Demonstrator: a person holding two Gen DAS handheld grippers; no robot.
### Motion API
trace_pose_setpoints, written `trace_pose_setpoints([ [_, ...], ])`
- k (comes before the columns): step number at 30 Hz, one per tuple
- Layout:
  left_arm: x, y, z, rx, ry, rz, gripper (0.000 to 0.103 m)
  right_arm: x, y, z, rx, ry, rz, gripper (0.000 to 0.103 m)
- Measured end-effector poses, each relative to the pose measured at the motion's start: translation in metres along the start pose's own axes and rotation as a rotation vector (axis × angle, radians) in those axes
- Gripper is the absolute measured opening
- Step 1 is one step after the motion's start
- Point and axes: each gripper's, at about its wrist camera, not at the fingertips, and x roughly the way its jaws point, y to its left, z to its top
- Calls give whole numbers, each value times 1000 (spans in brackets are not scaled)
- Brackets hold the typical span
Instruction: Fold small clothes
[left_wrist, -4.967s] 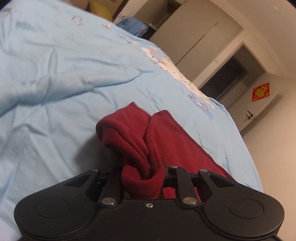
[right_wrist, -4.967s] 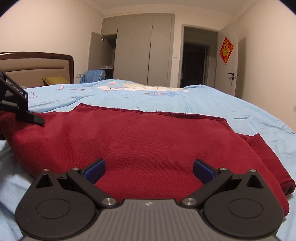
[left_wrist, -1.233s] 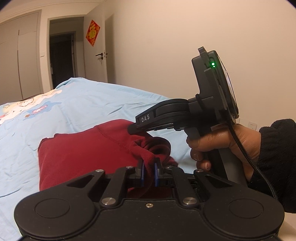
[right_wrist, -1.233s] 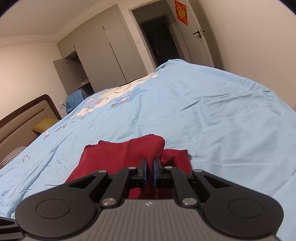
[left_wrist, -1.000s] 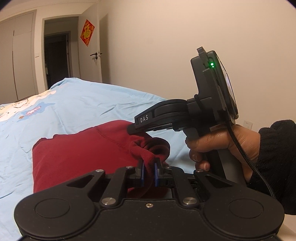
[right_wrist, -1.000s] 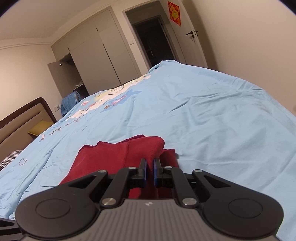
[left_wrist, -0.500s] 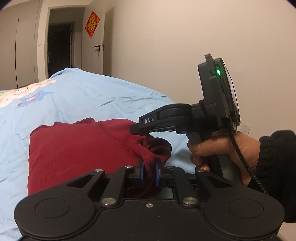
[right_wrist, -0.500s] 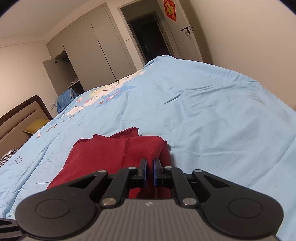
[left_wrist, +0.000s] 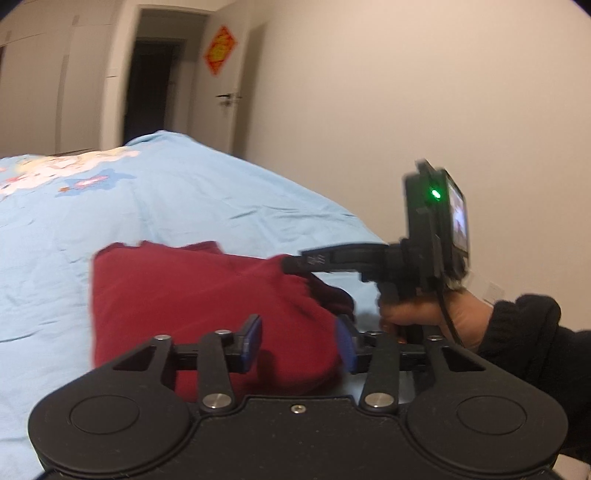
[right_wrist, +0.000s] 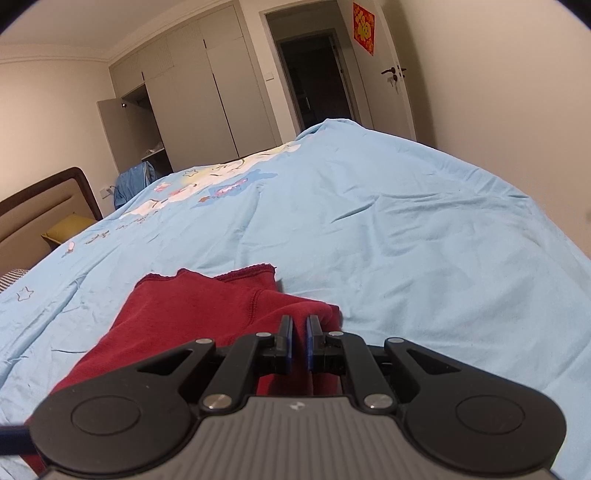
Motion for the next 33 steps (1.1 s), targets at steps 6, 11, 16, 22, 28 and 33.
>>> trace_pose_setpoints([
  [6, -5, 24, 5, -87, -16, 123, 59, 4, -7, -9, 26, 28, -9, 10],
  [11, -4, 49, -1, -171, 20, 208, 61, -4, -17, -14, 79, 39, -31, 36],
  [16, -6, 64, -8, -232, 46, 256, 71, -21, -18, -13, 76, 11, -56, 72],
  [22, -8, 73, -14, -275, 66, 255, 77, -49, 3, -22, -2, -50, -24, 95],
  [28, -7, 79, -16, -328, 94, 269, 88, -69, 32, -53, -148, -48, -11, 103],
  [33, -4, 87, -21, -393, 133, 269, 95, -68, 32, -78, -147, 7, -70, 103],
])
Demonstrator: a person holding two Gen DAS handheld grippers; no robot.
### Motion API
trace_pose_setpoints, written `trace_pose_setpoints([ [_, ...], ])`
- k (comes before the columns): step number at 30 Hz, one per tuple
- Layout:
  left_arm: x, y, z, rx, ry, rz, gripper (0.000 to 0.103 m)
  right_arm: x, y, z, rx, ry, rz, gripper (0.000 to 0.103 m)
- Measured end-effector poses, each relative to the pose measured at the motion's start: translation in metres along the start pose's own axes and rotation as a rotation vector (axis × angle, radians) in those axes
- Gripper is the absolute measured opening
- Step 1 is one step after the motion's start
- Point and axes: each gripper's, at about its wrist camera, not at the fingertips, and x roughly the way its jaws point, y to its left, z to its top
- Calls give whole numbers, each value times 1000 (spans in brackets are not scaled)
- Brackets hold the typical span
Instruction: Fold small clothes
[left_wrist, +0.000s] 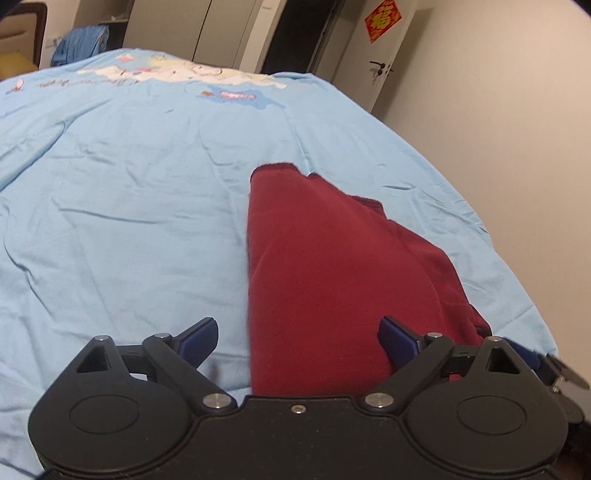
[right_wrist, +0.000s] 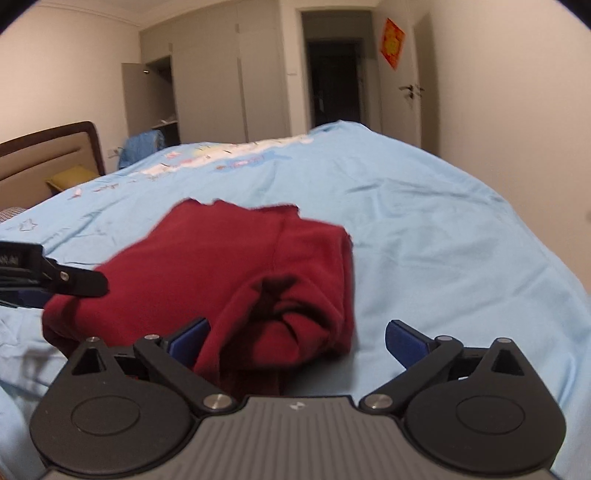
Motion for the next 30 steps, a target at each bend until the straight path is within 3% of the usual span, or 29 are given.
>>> trace_pose_setpoints([
  [5, 2, 3, -2, -24, 26, 5, 98, 4, -14, -12, 132, 33, -6, 103],
  [30, 4, 4, -2, -46, 43, 20, 102, 4, -13, -12, 152, 46, -3, 103],
])
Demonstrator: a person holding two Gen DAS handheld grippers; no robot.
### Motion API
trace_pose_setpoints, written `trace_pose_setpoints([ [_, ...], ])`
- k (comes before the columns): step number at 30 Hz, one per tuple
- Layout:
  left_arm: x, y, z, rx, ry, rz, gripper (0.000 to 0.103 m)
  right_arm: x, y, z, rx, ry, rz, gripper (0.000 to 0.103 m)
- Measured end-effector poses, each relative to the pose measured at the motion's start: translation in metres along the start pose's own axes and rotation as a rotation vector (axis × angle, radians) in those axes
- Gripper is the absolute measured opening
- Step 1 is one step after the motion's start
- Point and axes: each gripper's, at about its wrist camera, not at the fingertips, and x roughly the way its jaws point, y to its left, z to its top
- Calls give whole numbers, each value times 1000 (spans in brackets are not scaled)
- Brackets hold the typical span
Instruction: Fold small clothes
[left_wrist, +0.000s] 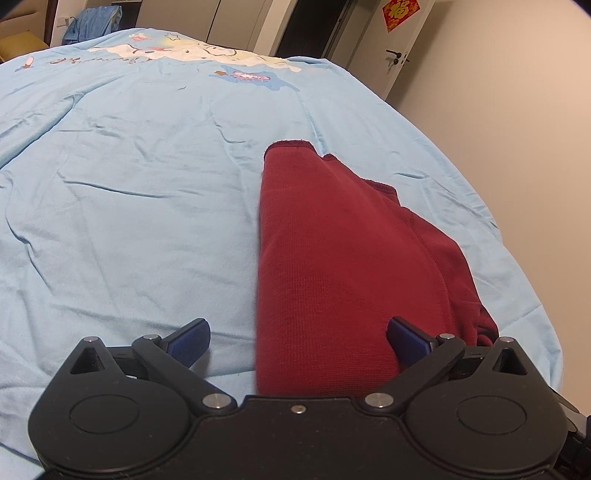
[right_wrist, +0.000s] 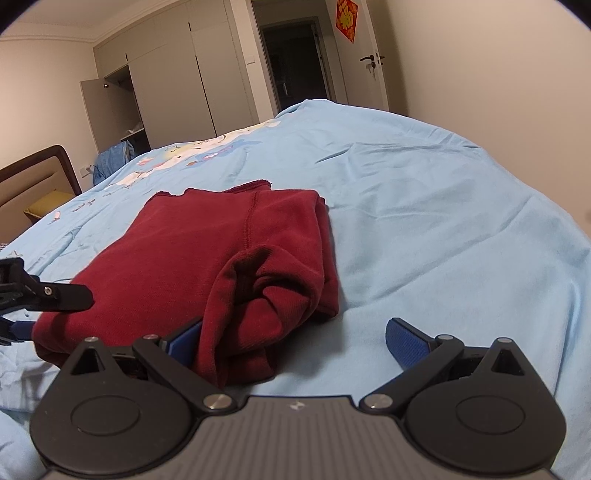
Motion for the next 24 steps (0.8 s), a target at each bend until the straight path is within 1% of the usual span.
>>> trace_pose_setpoints([
  [3, -1, 1, 0, -5, 0, -1, 102, -11, -3, 2, 34, -39, 78, 103],
  [6, 0, 2, -1, -10, 3, -3, 102, -18, -3, 4, 37, -66, 96, 103],
  [13, 1, 2, 0, -11, 6, -4, 102, -8, -14, 18, 99, -56, 83, 103],
  [16, 2, 2, 0, -13, 9, -5, 102, 4, -19, 29, 118, -42, 51, 103],
  [19, 3, 2, 0, -15, 14, -7, 102, 23, -20, 41, 98, 10, -16, 103],
  [22, 4, 3, 0, -13, 17, -9, 102, 36, -16, 50, 78, 0, -11, 103],
  [24, 5, 4, 0, -13, 21, -12, 102, 45, -13, 57, 54, -7, -22, 103],
])
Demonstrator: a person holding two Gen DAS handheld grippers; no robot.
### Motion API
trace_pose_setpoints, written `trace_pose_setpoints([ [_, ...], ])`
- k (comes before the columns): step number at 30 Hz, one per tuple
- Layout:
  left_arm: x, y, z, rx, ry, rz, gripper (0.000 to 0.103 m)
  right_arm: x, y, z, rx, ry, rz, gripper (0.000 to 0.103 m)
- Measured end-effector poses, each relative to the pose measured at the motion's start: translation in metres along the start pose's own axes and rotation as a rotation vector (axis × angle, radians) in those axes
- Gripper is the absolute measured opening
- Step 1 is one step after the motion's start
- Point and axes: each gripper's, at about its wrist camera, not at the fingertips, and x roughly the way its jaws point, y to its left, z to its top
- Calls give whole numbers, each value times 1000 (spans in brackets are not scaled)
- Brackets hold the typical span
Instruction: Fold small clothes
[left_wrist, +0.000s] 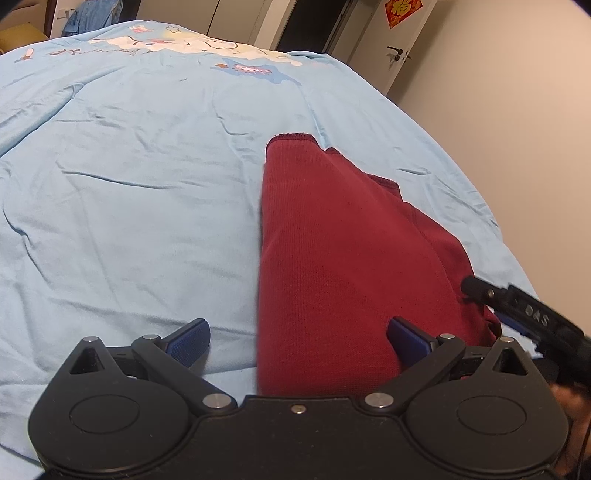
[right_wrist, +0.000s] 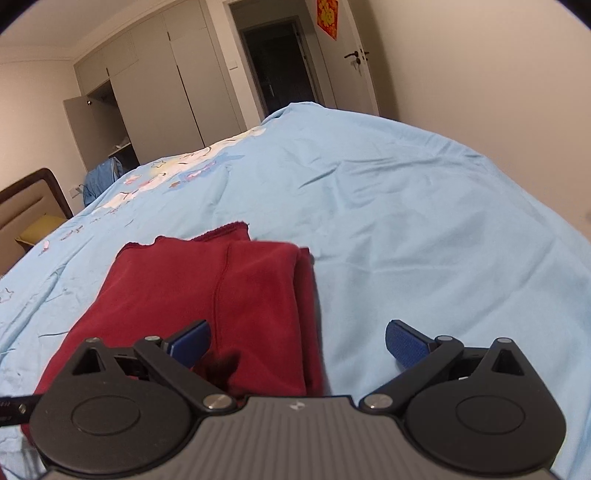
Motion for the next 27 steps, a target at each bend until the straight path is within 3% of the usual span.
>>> trace_pose_setpoints([
  [2, 1, 1, 0, -3, 4, -6, 102, 5, 1, 7, 3, -16, 17, 101],
  [5, 3, 2, 0, -5, 8, -11, 102, 12, 4, 17, 3, -33, 55, 86],
  [8, 5, 3, 2, -4, 13, -14, 102, 25, 8, 24, -15, -19, 59, 65],
  [10, 6, 3, 2, -2, 14, -16, 102, 34, 9, 26, -19, -2, 59, 45],
  [13, 6, 3, 2, -1, 15, -20, 102, 41, 12, 28, -36, 4, 52, 25],
  [16, 7, 4, 2, -4, 16, -24, 102, 41, 18, 32, -74, -26, 41, 13],
  [21, 8, 2, 2, -4, 17, -23, 102, 40, 22, 39, -143, -84, 30, 10],
  [27, 7, 2, 3, -14, 19, -32, 102, 59, 13, 29, -143, -26, 4, 10],
])
